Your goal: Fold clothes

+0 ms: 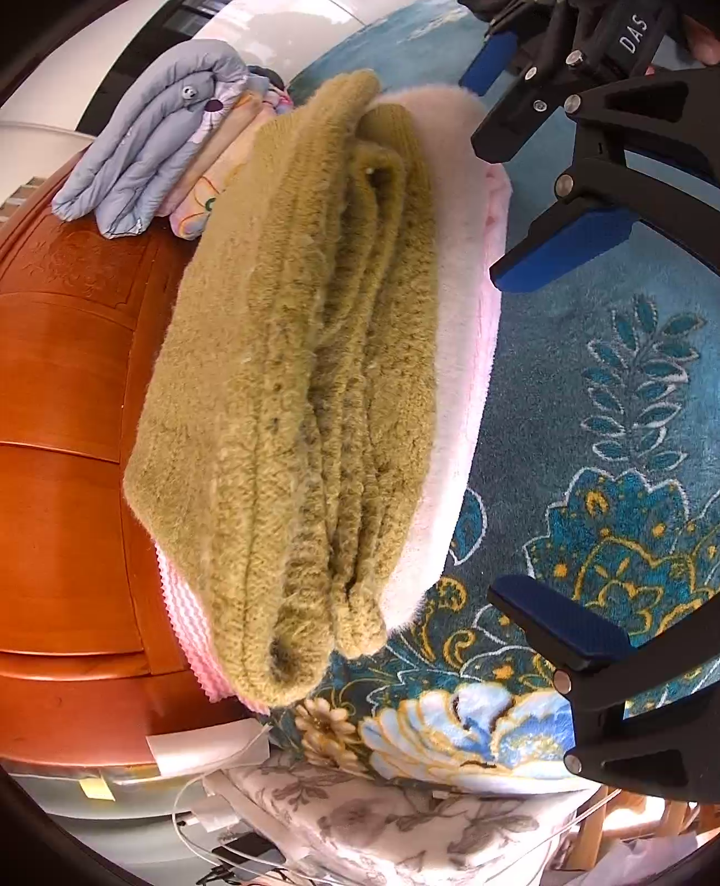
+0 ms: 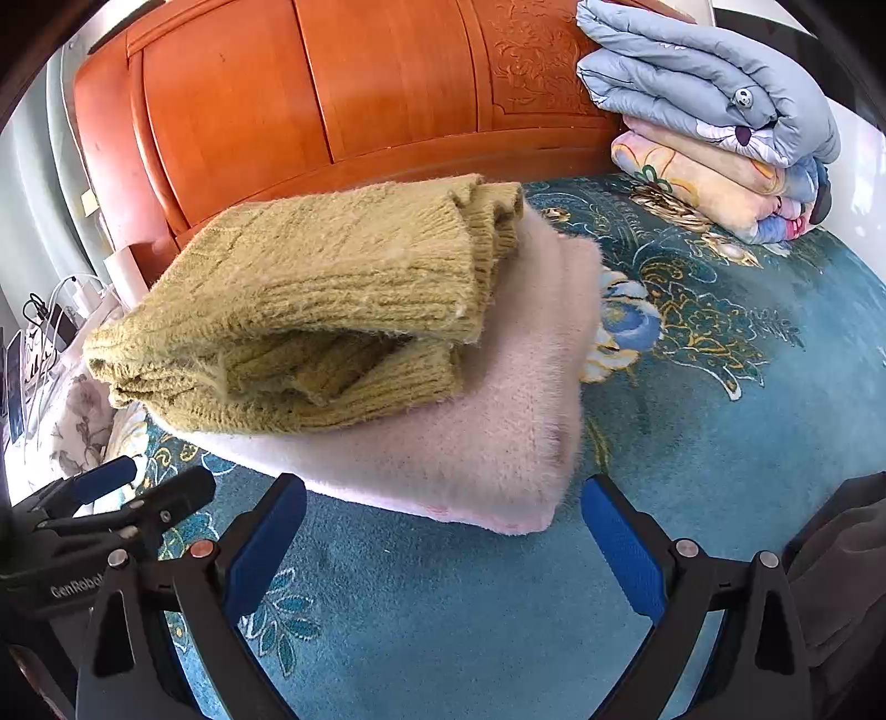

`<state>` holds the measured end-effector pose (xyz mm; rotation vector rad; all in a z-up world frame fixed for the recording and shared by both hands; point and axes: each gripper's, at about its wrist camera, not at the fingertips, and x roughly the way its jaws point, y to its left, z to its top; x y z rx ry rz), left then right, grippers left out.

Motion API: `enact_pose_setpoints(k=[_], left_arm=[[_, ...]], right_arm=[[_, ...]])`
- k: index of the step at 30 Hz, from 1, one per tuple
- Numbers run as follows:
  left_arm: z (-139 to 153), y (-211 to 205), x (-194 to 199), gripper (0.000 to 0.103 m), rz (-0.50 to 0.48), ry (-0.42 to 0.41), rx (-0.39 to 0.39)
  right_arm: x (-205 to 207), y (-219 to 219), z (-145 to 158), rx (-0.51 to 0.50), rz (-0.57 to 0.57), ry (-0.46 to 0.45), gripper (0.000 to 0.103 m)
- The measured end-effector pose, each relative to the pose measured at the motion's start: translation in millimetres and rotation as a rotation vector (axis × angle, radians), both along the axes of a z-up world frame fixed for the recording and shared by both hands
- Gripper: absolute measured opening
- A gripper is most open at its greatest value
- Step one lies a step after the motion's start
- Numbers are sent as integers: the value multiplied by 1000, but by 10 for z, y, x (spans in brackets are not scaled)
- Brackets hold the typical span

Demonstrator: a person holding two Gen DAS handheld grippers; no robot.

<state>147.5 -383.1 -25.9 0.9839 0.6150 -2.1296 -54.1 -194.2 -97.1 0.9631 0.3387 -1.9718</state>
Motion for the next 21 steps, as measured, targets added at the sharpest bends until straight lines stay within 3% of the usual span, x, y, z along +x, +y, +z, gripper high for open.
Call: enact_pose_setpoints(k=[13, 21], left_arm=[[-106, -162, -115, 103, 15, -35, 31], [-59, -170, -96, 103, 27, -16, 3]], right_arm=[[20, -93, -95, 15, 16, -15, 100], [-2, -89, -102, -2, 7, -27, 100]])
